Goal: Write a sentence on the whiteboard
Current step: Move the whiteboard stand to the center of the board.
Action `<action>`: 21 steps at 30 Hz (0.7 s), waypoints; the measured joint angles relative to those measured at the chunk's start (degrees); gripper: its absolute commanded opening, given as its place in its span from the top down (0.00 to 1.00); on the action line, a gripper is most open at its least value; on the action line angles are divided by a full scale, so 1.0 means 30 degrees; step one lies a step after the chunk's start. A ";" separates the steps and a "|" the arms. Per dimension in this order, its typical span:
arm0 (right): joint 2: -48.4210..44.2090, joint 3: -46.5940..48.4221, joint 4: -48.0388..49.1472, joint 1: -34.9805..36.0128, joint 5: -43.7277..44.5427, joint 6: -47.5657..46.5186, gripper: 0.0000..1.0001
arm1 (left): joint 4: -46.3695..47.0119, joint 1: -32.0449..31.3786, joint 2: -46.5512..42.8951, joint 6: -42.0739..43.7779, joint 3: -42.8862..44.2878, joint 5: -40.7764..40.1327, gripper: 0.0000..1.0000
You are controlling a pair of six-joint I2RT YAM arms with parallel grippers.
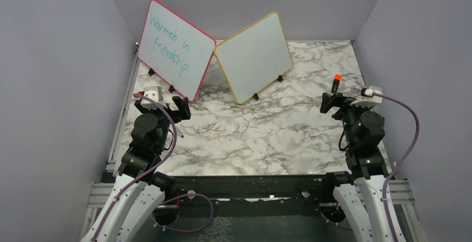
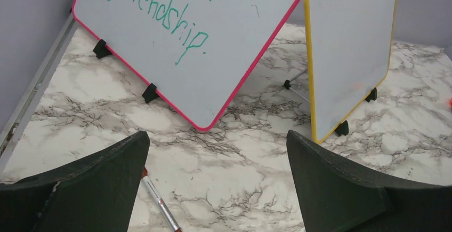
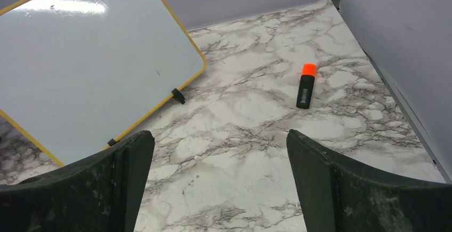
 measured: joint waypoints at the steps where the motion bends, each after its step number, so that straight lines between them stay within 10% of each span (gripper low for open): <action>1: 0.0007 0.0000 0.0000 0.0000 -0.0080 0.0000 0.00 | 0.0000 0.0000 -0.0007 0.0007 0.0000 0.0000 0.01; 21: 0.7315 0.1450 -0.0452 0.0000 -0.6710 -0.0036 0.00 | 0.0080 0.0000 -0.0109 0.0226 -0.0168 0.0168 0.01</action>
